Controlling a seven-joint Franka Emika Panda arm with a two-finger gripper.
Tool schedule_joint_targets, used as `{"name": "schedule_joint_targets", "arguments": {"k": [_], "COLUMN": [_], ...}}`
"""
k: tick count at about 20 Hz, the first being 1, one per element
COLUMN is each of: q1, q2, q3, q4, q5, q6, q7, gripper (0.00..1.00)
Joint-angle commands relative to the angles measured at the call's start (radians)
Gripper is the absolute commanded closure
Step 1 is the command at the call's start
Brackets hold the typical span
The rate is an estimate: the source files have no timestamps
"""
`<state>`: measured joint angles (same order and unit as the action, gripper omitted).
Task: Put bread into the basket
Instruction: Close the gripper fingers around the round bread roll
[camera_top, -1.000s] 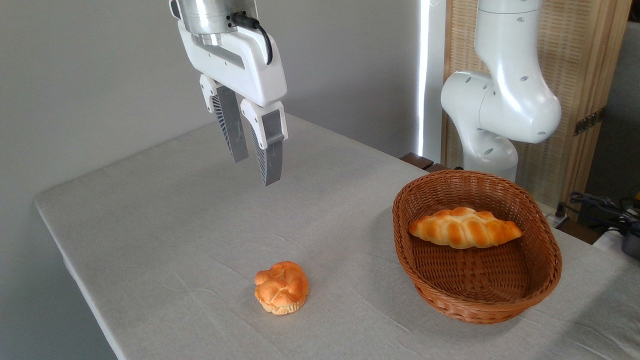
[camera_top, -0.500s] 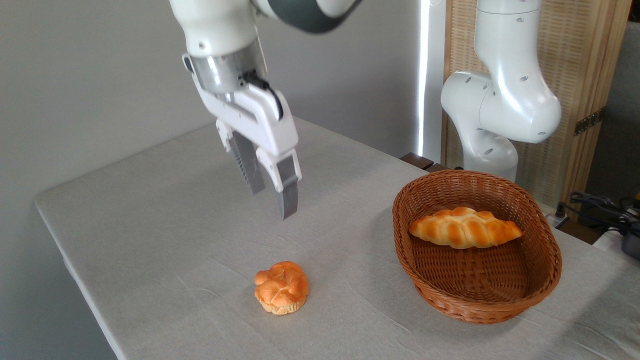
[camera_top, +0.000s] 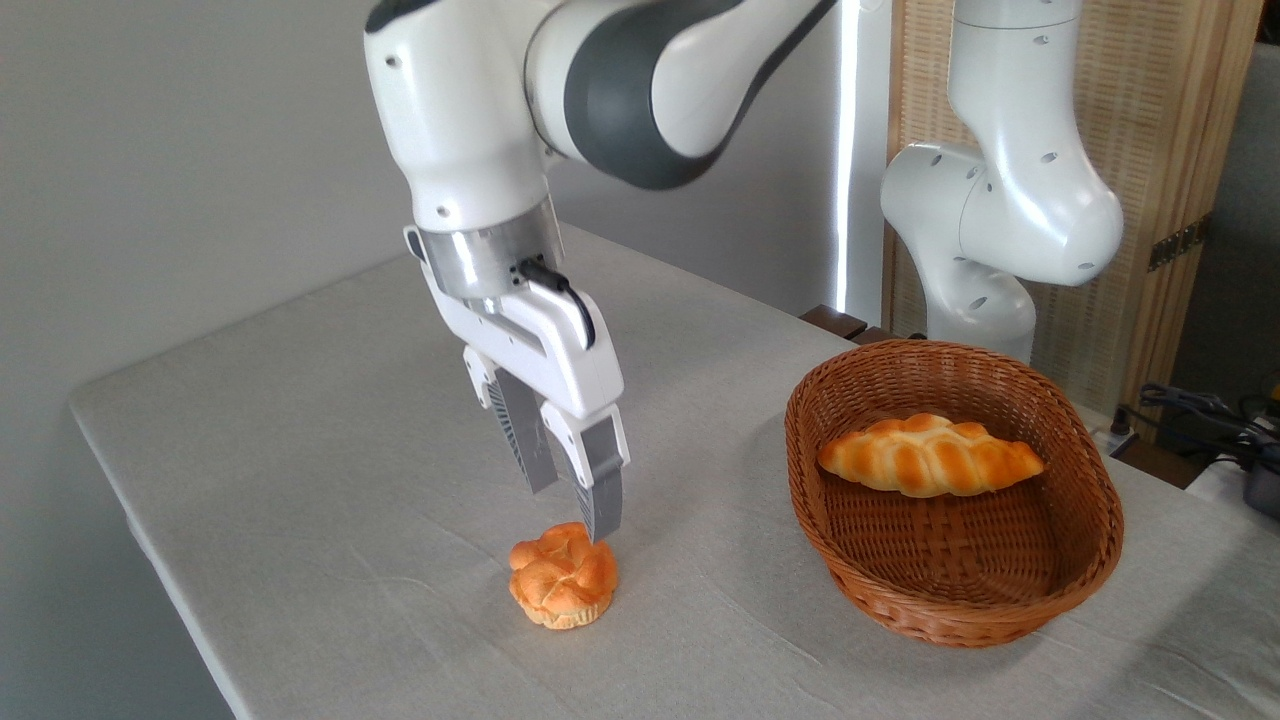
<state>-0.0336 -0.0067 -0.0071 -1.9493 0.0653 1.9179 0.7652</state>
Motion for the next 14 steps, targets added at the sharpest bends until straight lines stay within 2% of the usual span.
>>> {"name": "schedule_joint_targets", "arguments": {"k": [1,11,12,14], "q1": [0.006,0.006,0.006,0.006], "q2": [-0.010,0.016,0.020,0.021], "q3": [-0.004,-0.004,-0.004,-0.004], "q4": [-0.072,-0.152,-0.152,-0.152], "q5": [0.016,0.016,0.016,0.013], "q6": [0.093,0.240,0.248,0.256], "q7": [0.003,-0.007,-0.007,-0.003], "gripper": [0.00,0.01,0.15,0.62]}}
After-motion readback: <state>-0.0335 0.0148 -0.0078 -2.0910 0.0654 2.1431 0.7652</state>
